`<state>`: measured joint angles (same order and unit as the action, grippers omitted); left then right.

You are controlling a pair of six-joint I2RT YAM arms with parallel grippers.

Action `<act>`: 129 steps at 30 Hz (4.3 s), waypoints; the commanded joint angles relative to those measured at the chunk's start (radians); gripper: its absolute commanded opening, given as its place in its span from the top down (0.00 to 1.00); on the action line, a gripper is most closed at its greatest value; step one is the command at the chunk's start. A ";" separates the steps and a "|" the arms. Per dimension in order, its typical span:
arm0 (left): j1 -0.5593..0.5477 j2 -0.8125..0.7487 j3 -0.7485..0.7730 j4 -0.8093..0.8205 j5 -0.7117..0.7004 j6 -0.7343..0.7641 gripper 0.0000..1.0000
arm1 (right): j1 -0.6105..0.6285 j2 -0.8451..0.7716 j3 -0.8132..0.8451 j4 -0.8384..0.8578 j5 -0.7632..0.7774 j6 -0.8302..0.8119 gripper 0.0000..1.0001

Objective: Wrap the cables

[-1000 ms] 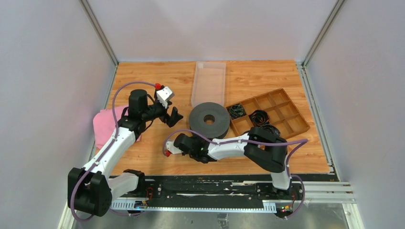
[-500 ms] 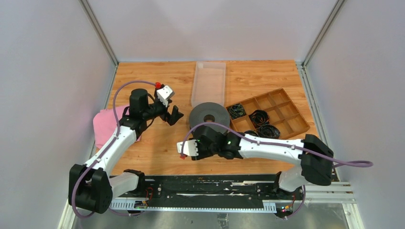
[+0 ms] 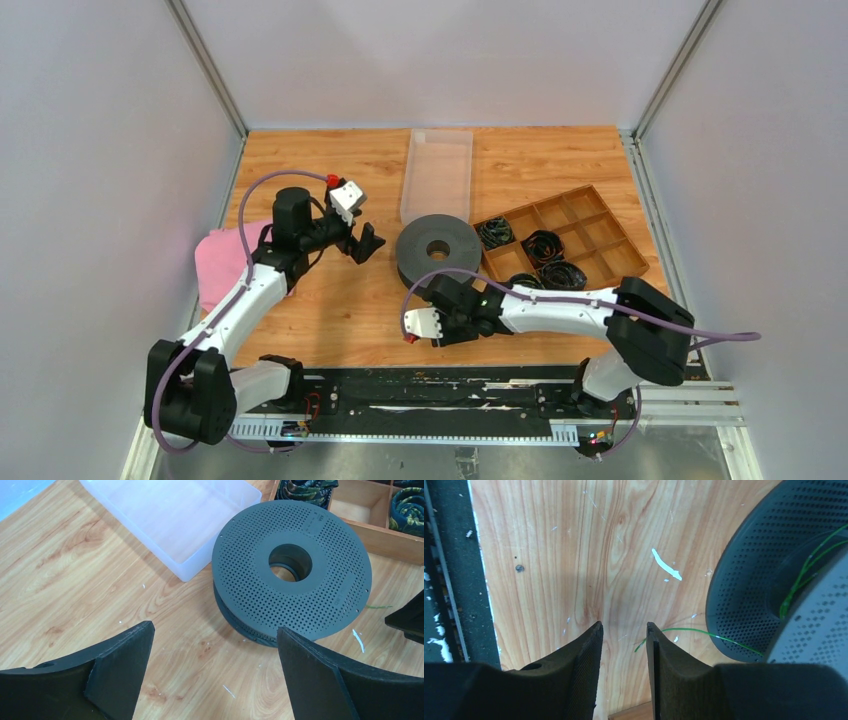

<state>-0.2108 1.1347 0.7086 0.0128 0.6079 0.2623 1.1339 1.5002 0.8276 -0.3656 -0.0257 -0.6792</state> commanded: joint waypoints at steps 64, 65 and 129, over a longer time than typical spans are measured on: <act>-0.043 0.014 -0.055 0.038 -0.051 -0.002 0.02 | -0.267 -0.037 0.278 -0.064 -0.004 0.205 0.62; -0.053 0.030 -0.044 0.038 -0.062 -0.010 0.02 | -0.309 -0.025 0.302 -0.080 -0.023 0.229 0.62; -0.242 0.276 0.104 -0.427 0.097 0.082 0.20 | -0.554 0.607 0.863 -0.277 -0.452 0.449 0.60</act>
<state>-0.4091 1.4605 0.8337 -0.3489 0.6189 0.2329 0.5209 2.0182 1.6444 -0.6071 -0.3752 -0.1986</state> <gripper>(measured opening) 0.804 0.415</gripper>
